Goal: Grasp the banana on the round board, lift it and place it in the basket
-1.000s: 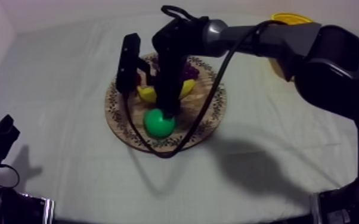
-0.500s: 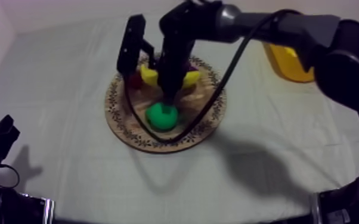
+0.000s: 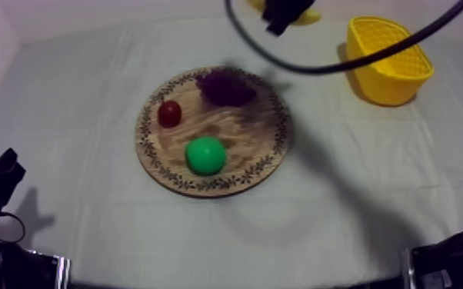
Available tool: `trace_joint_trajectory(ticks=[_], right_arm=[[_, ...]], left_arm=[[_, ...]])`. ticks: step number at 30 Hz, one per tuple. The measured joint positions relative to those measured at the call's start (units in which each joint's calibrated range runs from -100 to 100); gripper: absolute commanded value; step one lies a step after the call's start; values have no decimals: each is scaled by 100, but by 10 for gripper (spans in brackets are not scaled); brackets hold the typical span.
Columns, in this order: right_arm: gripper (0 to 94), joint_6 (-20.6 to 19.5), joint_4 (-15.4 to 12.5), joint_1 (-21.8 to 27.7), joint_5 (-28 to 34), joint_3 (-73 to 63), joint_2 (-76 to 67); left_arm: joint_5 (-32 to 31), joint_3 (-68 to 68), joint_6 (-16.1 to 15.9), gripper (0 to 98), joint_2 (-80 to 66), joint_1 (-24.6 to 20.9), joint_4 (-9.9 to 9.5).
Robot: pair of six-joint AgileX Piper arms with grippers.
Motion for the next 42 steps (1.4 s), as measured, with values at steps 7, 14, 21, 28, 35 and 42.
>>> trace_joint_trajectory(ticks=[7,14,21,28,35,42], right_arm=[[137,-616,475,705,-950,670,-969],[142,-1434,994,1347,-1569,1354,-1260],[150,-2095,1347,1855,-1958,1948,-1206],[149,-2243,1361,2146,-2135,2041,-702],[147,-2001,1133,2187,-2096,1402,150],[156,-2000,1152,2206,-2056,1012,1047]], left_arm=[[0,0,0,1,0,0,0],[0,0,0,1,0,0,0],[0,0,0,1,0,0,0],[0,0,0,1,0,0,0],[0,0,0,1,0,0,0],[0,0,0,1,0,0,0]])
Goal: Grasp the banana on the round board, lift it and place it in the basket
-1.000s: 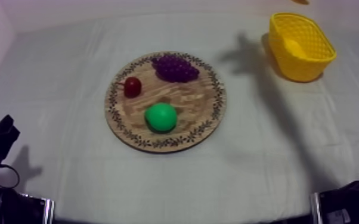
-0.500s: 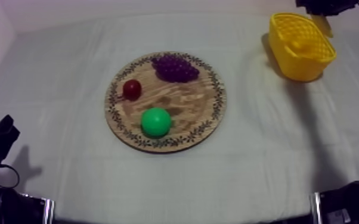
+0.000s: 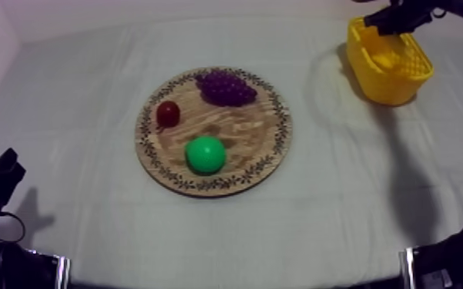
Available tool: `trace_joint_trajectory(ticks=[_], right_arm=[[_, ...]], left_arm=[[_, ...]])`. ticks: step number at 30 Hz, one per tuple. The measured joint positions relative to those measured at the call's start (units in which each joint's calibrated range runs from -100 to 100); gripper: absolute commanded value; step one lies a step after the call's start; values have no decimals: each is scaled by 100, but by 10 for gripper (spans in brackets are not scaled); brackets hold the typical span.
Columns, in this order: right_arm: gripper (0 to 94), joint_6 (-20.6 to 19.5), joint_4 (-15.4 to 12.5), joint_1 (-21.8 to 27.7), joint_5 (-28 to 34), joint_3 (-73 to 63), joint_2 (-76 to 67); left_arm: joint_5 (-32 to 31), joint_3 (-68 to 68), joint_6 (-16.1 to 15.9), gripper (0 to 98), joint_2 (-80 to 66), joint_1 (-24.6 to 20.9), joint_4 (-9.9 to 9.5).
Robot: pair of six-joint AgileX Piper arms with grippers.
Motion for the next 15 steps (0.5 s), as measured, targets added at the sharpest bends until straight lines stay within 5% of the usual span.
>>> trace_joint_trajectory(ticks=[5,9,15], right_arm=[[244,-69,31,19,19,-20,432],[463,-64,45,40,-57,13,477],[509,69,9,80,-224,246,136]], left_arm=[[0,0,0,1,0,0,0],[0,0,0,1,0,0,0],[0,0,0,1,0,0,0]])
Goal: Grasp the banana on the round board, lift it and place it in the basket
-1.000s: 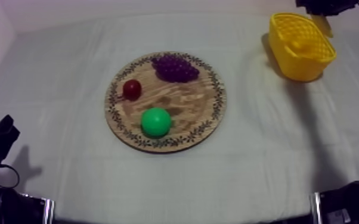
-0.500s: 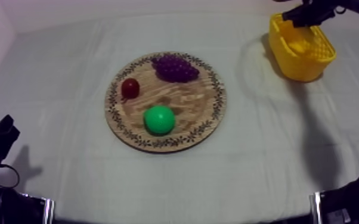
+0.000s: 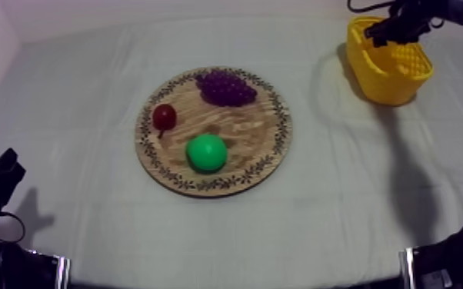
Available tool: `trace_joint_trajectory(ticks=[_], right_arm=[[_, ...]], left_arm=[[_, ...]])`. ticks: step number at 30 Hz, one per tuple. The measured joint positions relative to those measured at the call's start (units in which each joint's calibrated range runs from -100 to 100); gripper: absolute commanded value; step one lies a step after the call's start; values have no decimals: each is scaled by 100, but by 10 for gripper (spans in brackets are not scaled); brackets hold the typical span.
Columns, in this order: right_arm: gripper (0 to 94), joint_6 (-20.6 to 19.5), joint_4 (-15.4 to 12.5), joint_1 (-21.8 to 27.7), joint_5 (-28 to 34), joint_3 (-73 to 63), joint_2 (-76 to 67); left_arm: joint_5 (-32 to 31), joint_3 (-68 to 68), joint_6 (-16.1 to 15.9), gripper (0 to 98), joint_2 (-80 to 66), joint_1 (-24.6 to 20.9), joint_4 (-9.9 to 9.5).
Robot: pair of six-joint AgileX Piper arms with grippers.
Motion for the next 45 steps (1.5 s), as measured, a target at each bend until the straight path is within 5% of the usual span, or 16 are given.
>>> trace_joint_trajectory(ticks=[6,13,18,25,30,36,39,45], right_arm=[[456,56,-91,105,-389,707,-864],[173,102,-348,367,-1375,2214,-2635],[36,400,-829,468,-1790,3477,-4198],[9,951,-1400,309,-2006,5480,-6519],[7,996,-1131,73,-1694,6894,-8181],[7,455,-598,-365,-1009,8380,-10031],[7,236,-631,-481,-754,8878,-10873],[7,245,-1124,-385,-518,9265,-11919]], left_arm=[[0,0,0,1,0,0,0],[0,0,0,1,0,0,0],[0,0,0,1,0,0,0],[0,0,0,1,0,0,0],[0,0,0,1,0,0,0],[0,0,0,1,0,0,0],[0,0,0,1,0,0,0],[0,0,0,1,0,0,0]])
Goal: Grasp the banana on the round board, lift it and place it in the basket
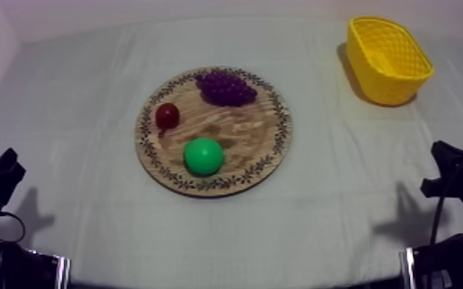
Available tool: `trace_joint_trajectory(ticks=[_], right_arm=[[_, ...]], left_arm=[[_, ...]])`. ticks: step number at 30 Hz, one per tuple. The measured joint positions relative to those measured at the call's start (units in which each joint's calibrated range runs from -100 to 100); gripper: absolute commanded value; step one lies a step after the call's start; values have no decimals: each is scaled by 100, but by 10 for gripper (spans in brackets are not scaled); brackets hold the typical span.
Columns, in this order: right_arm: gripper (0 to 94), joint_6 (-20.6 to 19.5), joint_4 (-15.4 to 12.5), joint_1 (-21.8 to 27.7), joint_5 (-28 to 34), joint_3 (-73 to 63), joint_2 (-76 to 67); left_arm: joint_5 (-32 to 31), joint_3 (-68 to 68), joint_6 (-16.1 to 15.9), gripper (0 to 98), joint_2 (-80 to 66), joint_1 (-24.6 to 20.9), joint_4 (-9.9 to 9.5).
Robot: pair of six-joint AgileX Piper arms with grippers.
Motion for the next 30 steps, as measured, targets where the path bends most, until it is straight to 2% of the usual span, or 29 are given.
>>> trace_joint_trajectory(ticks=[5,8,12,19,24,30], right_arm=[[7,498,-550,214,36,8,-188],[7,715,-660,276,144,16,-188],[7,774,-691,290,187,16,-188],[7,567,-706,290,197,16,-184],[7,826,-706,290,197,16,-184],[7,858,-706,290,197,16,-184]], left_arm=[[0,0,0,1,0,0,0],[0,0,0,1,0,0,0],[0,0,0,1,0,0,0],[0,0,0,1,0,0,0],[0,0,0,1,0,0,0],[0,0,0,1,0,0,0]])
